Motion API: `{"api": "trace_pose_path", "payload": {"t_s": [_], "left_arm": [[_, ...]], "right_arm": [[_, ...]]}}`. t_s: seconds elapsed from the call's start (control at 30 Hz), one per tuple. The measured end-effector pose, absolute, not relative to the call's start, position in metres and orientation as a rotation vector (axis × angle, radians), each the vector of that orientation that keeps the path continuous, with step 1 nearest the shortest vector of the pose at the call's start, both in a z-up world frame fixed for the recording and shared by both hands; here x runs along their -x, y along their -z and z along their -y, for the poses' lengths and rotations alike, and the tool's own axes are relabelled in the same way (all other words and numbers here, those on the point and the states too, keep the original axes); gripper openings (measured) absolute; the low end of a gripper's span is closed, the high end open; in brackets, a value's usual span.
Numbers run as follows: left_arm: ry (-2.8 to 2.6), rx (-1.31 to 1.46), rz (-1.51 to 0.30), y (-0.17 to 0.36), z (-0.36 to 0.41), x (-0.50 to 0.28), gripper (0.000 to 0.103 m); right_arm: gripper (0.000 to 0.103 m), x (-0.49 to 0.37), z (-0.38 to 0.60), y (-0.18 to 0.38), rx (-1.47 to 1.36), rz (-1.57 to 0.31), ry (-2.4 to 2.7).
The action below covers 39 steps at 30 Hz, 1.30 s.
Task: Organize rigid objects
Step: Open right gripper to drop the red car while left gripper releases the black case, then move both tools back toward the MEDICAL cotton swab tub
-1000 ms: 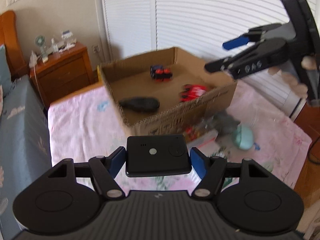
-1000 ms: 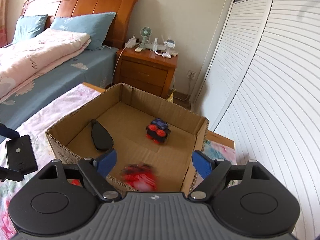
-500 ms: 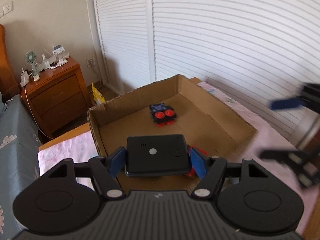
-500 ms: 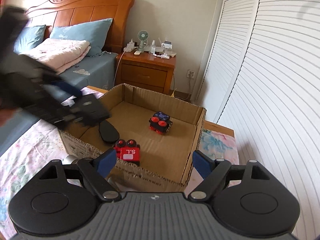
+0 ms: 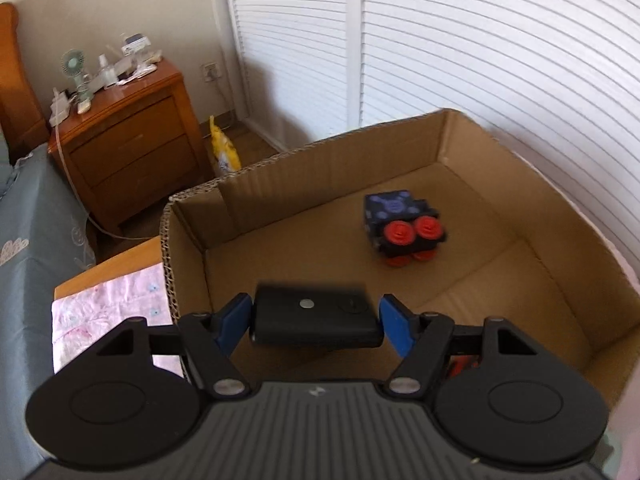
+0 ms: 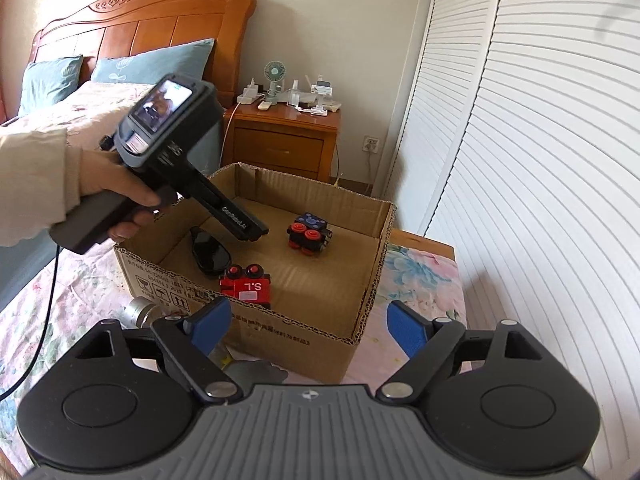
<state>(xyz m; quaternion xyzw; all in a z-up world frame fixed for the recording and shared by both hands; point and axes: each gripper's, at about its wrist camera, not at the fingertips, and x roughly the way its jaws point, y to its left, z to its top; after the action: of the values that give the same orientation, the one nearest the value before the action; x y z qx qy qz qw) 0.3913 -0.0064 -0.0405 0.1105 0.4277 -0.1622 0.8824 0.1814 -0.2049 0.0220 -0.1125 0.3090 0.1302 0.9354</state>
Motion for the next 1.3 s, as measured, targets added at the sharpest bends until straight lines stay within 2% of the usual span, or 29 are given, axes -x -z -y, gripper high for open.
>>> {"api": "trace_pose_path", "payload": {"t_s": [0.1, 0.13, 0.2, 0.47, 0.7, 1.0, 1.3], "left_arm": [[0.31, -0.175, -0.88, 0.033, -0.001, -0.392, 0.085], [0.308, -0.168, -0.863, 0.029, -0.003, -0.389, 0.09], [0.296, -0.171, -0.834, 0.019, -0.007, -0.381, 0.094], [0.317, -0.214, -0.751, -0.016, -0.013, -0.32, 0.098], [0.329, -0.222, -0.725, -0.025, -0.018, -0.252, 0.1], [0.335, -0.189, -0.697, -0.004, -0.009, -0.178, 0.102], [0.329, -0.176, -0.765, 0.029, 0.018, -0.156, 0.102]], "right_arm": [[0.102, -0.18, 0.205, -0.022, 0.228, -0.627, -0.254], [0.102, -0.178, 0.205, -0.022, 0.227, -0.624, -0.256], [0.103, -0.176, 0.205, -0.022, 0.222, -0.628, -0.259], [0.103, -0.162, 0.203, -0.007, 0.196, -0.66, -0.227], [0.103, -0.129, 0.199, 0.018, 0.203, -0.677, -0.195], [0.103, -0.104, 0.221, 0.046, 0.15, -0.704, -0.129], [0.103, -0.11, 0.259, 0.066, 0.069, -0.737, -0.05]]}}
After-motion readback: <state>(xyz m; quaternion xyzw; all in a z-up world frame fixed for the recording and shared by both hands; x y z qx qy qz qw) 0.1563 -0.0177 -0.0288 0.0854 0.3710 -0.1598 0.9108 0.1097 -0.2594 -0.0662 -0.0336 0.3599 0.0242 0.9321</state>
